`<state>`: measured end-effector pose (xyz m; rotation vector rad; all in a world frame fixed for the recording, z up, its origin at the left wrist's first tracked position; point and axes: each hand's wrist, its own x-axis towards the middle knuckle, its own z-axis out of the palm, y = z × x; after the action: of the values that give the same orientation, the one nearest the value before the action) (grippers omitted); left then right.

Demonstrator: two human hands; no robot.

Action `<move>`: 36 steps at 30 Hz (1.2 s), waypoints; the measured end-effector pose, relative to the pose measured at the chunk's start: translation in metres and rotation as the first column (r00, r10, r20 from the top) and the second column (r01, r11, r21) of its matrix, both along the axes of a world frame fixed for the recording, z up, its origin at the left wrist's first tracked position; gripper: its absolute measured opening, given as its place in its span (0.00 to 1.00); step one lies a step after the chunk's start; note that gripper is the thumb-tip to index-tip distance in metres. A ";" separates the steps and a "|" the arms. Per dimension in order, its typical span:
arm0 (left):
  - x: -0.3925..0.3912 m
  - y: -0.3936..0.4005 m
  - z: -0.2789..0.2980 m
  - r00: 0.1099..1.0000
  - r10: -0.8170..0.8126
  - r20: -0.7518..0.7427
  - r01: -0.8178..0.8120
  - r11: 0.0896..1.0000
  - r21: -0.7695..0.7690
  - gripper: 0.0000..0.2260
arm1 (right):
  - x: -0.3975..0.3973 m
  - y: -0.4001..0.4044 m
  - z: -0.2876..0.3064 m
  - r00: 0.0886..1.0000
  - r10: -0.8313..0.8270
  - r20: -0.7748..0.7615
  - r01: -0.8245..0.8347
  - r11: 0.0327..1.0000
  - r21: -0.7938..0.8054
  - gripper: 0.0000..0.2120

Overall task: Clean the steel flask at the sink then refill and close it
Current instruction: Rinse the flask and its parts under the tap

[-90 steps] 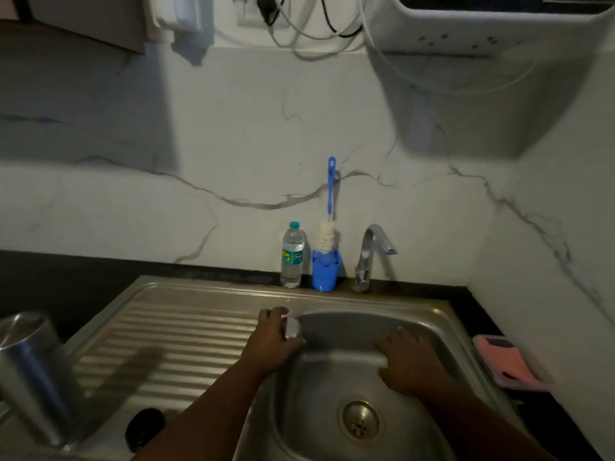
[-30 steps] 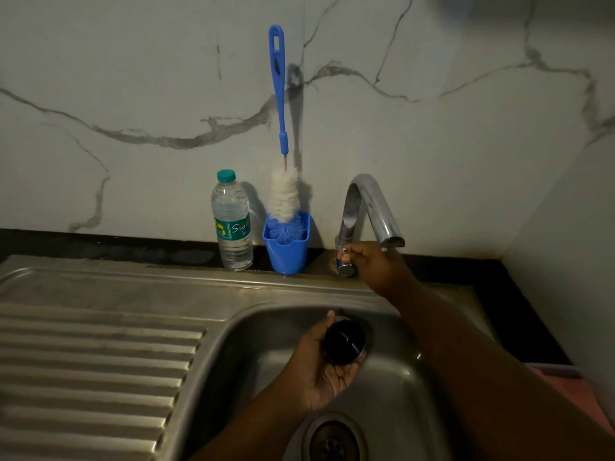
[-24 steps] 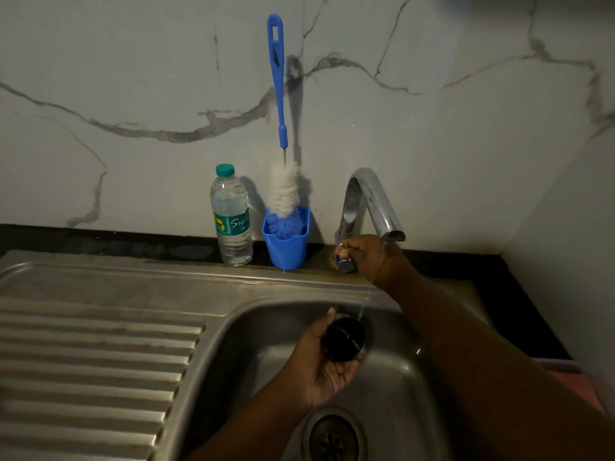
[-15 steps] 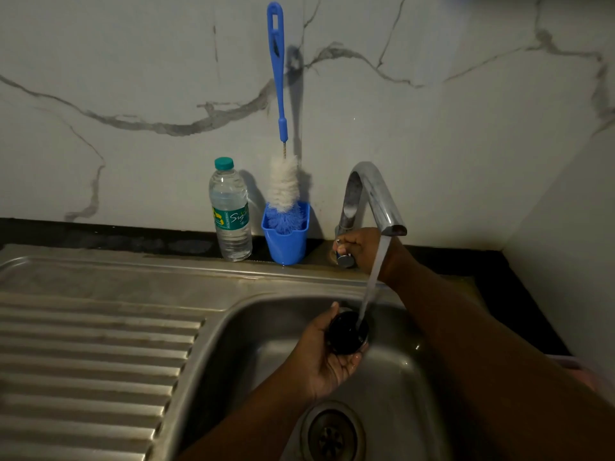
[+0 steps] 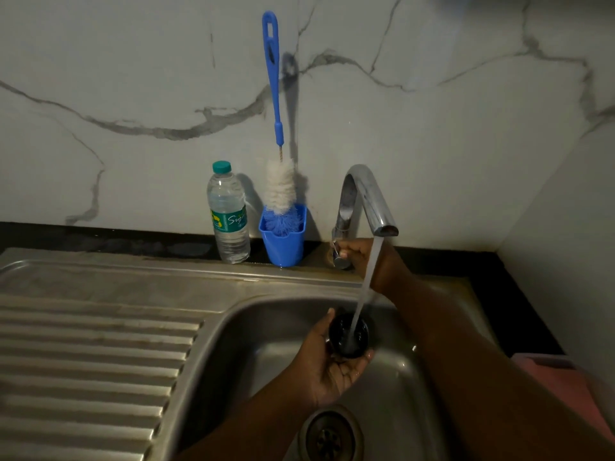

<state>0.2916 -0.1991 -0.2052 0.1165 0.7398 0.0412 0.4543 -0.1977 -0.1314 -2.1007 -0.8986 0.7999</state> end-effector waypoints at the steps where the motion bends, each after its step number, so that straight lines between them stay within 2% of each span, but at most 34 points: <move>1: -0.001 0.001 0.000 0.999 -0.023 -0.025 0.024 1.000 0.019 0.26 | 0.000 -0.008 -0.005 0.995 -0.040 0.088 0.039 0.999 0.012 0.14; 3: -0.004 0.004 -0.001 0.996 -0.045 -0.079 0.052 0.994 0.092 0.27 | -0.005 -0.033 -0.016 0.939 -0.203 0.277 0.172 0.976 0.132 0.11; 5: -0.010 0.006 0.006 0.996 -0.032 -0.082 0.045 0.987 0.154 0.25 | -0.024 -0.060 -0.017 0.890 -0.364 0.273 0.296 0.919 0.260 0.10; 6: -0.012 0.004 0.010 0.998 -0.008 -0.069 0.019 0.989 0.150 0.23 | -0.038 -0.070 -0.016 0.894 -0.369 0.253 0.306 0.917 0.256 0.09; 8: -0.018 0.000 0.020 0.998 0.042 -0.050 -0.034 0.988 0.150 0.17 | -0.073 -0.089 -0.013 0.947 -0.255 0.194 0.229 0.962 0.146 0.09; 10: -0.021 -0.006 0.027 0.999 0.026 -0.030 -0.021 0.985 0.172 0.15 | -0.105 -0.100 -0.017 0.974 -0.095 0.207 0.089 0.995 0.041 0.07; 12: -0.025 -0.013 0.034 0.999 -0.034 -0.007 0.035 0.976 0.216 0.15 | -0.123 -0.108 -0.026 0.961 -0.001 0.276 0.014 0.999 -0.045 0.06; 16: -0.032 -0.025 0.049 0.985 -0.162 -0.057 0.172 0.943 0.287 0.15 | -0.134 -0.118 -0.024 0.903 0.138 0.406 -0.027 0.963 -0.267 0.17; 20: -0.031 -0.031 0.058 0.976 -0.211 -0.059 0.219 0.926 0.307 0.17 | -0.128 -0.122 -0.024 0.859 0.142 0.493 -0.040 0.977 -0.211 0.21; 22: -0.028 -0.030 0.059 0.981 -0.192 -0.037 0.194 0.932 0.306 0.18 | -0.115 -0.123 -0.032 0.848 0.172 0.501 -0.097 0.980 -0.172 0.22; 25: -0.020 -0.026 0.050 0.992 -0.116 0.052 0.095 0.947 0.307 0.15 | -0.098 -0.120 -0.038 0.843 0.284 0.458 -0.265 0.958 -0.107 0.25; 26: -0.017 -0.026 0.046 0.994 -0.096 0.056 0.074 0.948 0.308 0.15 | -0.095 -0.119 -0.038 0.803 0.343 0.488 -0.319 0.938 -0.135 0.23; 28: -0.012 -0.028 0.039 0.998 -0.059 0.022 0.048 0.945 0.322 0.14 | -0.086 -0.120 -0.035 0.595 0.476 0.648 -0.385 0.876 -0.291 0.21; 29: -0.009 -0.030 0.037 0.999 -0.038 -0.003 0.037 0.937 0.346 0.15 | -0.082 -0.120 -0.033 0.492 0.510 0.705 -0.379 0.855 -0.354 0.22; 31: -0.006 -0.030 0.034 0.999 -0.018 -0.051 0.036 0.926 0.375 0.20 | -0.077 -0.122 -0.034 0.390 0.491 0.779 -0.326 0.865 -0.382 0.23; 33: -0.004 -0.028 0.035 0.998 -0.028 -0.063 0.050 0.921 0.387 0.20 | -0.079 -0.121 -0.036 0.482 0.373 0.793 -0.226 0.927 -0.299 0.20; 35: 0.000 -0.028 0.039 0.999 -0.030 -0.036 0.042 0.919 0.392 0.19 | -0.083 -0.114 -0.045 0.616 0.272 0.739 -0.172 0.962 -0.212 0.17; 36: 0.001 -0.028 0.040 0.999 -0.014 -0.039 0.028 0.917 0.397 0.20 | -0.086 -0.109 -0.051 0.742 0.182 0.645 -0.126 0.983 -0.133 0.16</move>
<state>0.2931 -0.2271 -0.1650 0.5158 0.7584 0.1702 0.3679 -0.3069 -0.1828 -2.4455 -1.4423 0.1364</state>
